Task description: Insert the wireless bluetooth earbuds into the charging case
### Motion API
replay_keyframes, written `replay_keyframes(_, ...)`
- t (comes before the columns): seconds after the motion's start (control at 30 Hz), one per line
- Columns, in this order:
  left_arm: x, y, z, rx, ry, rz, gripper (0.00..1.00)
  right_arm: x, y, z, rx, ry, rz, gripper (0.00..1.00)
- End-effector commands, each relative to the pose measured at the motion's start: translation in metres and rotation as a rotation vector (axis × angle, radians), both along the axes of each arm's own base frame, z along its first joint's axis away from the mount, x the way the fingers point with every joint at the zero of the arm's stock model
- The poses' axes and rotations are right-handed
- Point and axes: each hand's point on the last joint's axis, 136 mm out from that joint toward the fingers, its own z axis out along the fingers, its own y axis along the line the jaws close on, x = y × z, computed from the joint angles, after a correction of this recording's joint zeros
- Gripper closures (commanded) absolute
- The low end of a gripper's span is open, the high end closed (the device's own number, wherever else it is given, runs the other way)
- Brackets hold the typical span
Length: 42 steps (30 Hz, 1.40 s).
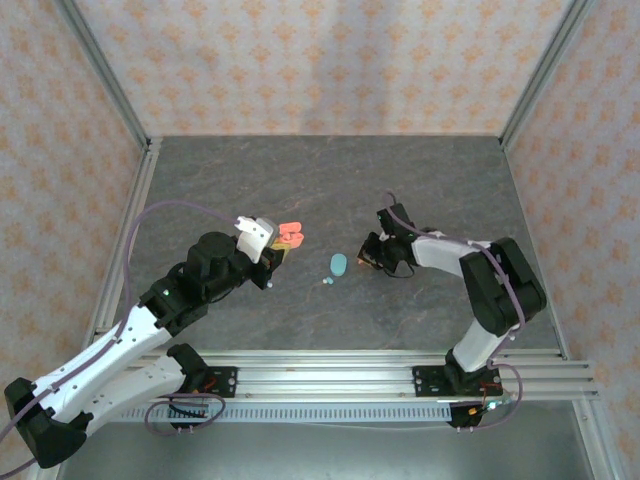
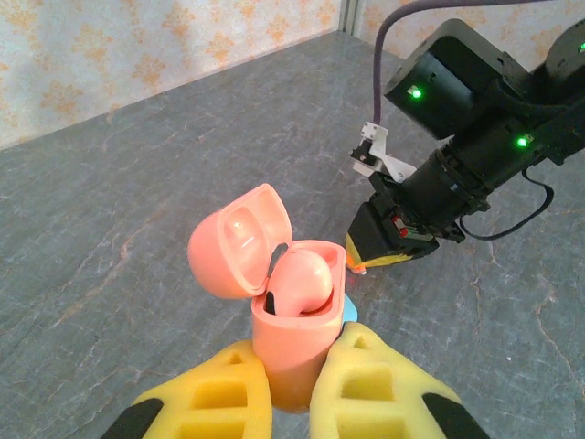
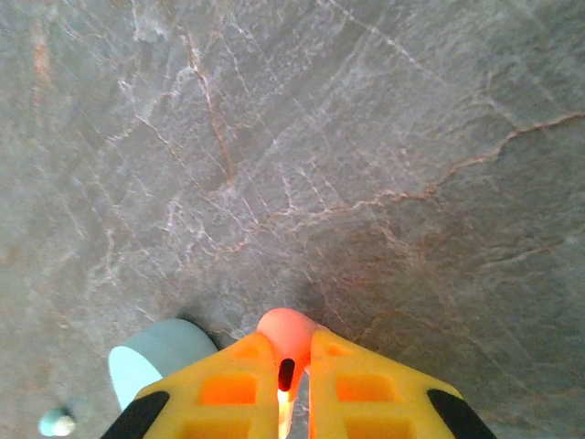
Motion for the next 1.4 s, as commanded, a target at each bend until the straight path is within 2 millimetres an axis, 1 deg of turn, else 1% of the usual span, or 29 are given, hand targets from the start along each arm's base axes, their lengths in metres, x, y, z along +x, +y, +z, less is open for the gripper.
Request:
replay_keyframes(0.0, -0.005, -0.004, 0.018, -0.046, -0.023, -0.021, 1.00, -0.010, 0.003, -0.022, 0.042, 0.044, -0.031, 0.84)
replay_keyframes(0.13, -0.004, -0.005, 0.018, -0.052, -0.020, -0.019, 1.00, -0.020, -0.012, -0.028, -0.036, 0.052, -0.028, 0.82)
replay_keyframes(0.37, -0.004, -0.007, 0.020, -0.062, -0.022, -0.023, 1.00, -0.034, -0.048, -0.025, -0.226, 0.059, -0.028, 0.77)
replay_keyframes(0.63, -0.003, -0.009, 0.020, -0.066, -0.018, -0.028, 1.00, -0.041, -0.065, -0.016, -0.306, 0.063, -0.024, 0.71)
replay_keyframes(0.73, -0.002, -0.009, 0.020, -0.067, -0.018, -0.028, 1.00, -0.038, -0.066, -0.006, -0.313, 0.051, -0.014, 0.68)
replay_keyframes(0.93, -0.002, -0.010, 0.022, -0.070, -0.022, -0.030, 1.00, -0.027, -0.061, 0.026, -0.307, -0.006, 0.013, 0.66)
replay_keyframes(1.03, -0.002, -0.010, 0.023, -0.070, -0.023, -0.031, 1.00, -0.023, -0.056, 0.035, -0.286, -0.009, 0.015, 0.64)
replay_keyframes(1.13, -0.001, -0.010, 0.022, -0.066, -0.024, -0.031, 1.00, -0.021, -0.047, 0.035, -0.229, -0.009, 0.005, 0.63)
replay_keyframes(1.37, -0.001, -0.011, 0.021, -0.057, -0.020, -0.035, 1.00, -0.019, -0.035, 0.021, -0.169, 0.011, -0.008, 0.66)
